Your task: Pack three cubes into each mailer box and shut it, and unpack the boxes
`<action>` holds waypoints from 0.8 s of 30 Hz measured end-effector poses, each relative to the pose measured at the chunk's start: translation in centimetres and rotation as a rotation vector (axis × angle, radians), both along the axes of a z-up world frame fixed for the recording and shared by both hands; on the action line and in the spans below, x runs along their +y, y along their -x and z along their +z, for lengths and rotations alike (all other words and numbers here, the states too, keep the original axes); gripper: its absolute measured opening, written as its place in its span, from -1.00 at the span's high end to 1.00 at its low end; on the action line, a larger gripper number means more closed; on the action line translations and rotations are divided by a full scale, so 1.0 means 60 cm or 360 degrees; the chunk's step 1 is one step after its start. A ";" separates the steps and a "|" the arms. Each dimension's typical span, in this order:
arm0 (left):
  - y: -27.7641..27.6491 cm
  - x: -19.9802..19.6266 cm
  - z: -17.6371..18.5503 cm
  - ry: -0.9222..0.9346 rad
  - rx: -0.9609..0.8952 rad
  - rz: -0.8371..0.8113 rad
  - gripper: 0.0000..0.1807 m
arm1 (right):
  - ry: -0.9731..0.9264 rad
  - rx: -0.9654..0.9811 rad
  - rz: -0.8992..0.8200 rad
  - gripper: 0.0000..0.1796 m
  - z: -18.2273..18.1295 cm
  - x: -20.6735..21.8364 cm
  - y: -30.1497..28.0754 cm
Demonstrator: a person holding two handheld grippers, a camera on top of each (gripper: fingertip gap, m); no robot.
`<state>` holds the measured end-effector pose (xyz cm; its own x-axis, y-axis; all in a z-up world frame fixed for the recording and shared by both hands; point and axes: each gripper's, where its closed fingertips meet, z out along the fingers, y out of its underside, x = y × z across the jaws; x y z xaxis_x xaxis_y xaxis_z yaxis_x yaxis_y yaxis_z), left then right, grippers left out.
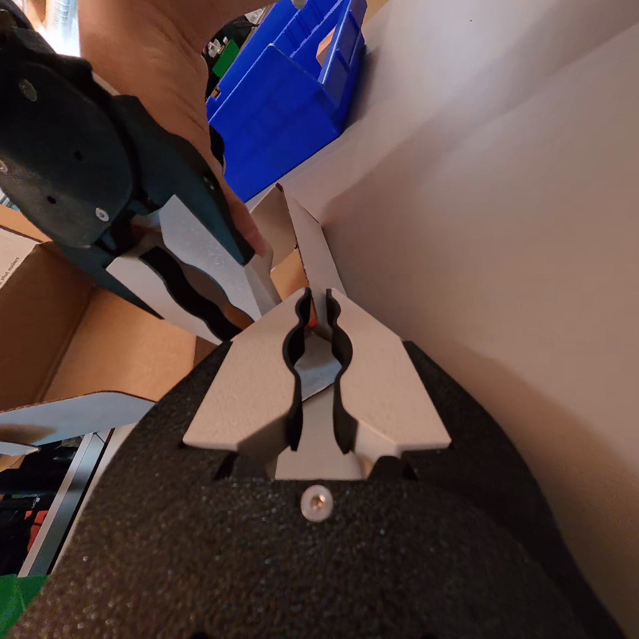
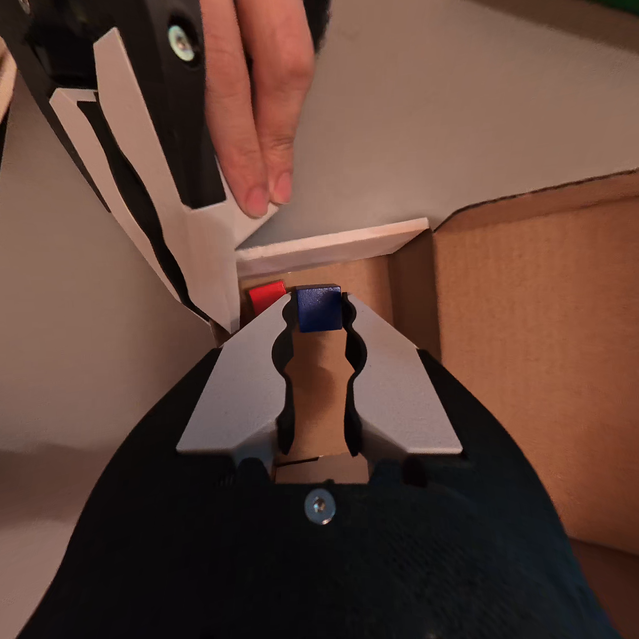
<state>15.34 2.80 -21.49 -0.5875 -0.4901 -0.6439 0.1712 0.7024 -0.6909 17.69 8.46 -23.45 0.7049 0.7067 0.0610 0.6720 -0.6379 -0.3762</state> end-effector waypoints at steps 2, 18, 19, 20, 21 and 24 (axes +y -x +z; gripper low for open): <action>0.000 0.000 0.000 -0.0002 -0.0004 0.0001 0.93 | 0.0021 -0.0042 -0.0050 0.74 0.000 0.000 -0.012; -0.001 -0.001 0.000 -0.0012 -0.0018 0.0003 0.93 | -0.0290 -0.0425 -0.1130 0.74 0.233 -0.255 -0.215; -0.001 -0.001 0.000 -0.0013 -0.0020 0.0001 0.93 | -0.0277 -0.0495 -0.1318 0.74 0.239 -0.300 -0.254; -0.001 -0.001 0.000 -0.0013 -0.0020 0.0000 0.93 | -0.0242 -0.0551 -0.1504 0.74 0.237 -0.344 -0.292; -0.001 -0.001 0.000 -0.0013 -0.0018 0.0000 0.93 | -0.0208 -0.0601 -0.1663 0.74 0.227 -0.383 -0.328; -0.001 -0.001 0.000 -0.0014 -0.0020 0.0001 0.93 | -0.0189 -0.0544 -0.2065 0.73 0.173 -0.444 -0.404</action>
<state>15.40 2.75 -21.50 -0.5793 -0.4847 -0.6553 0.1795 0.7083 -0.6827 41.94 -18.17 -13.06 0.7931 -0.4756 0.3805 -0.3168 -0.8557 -0.4092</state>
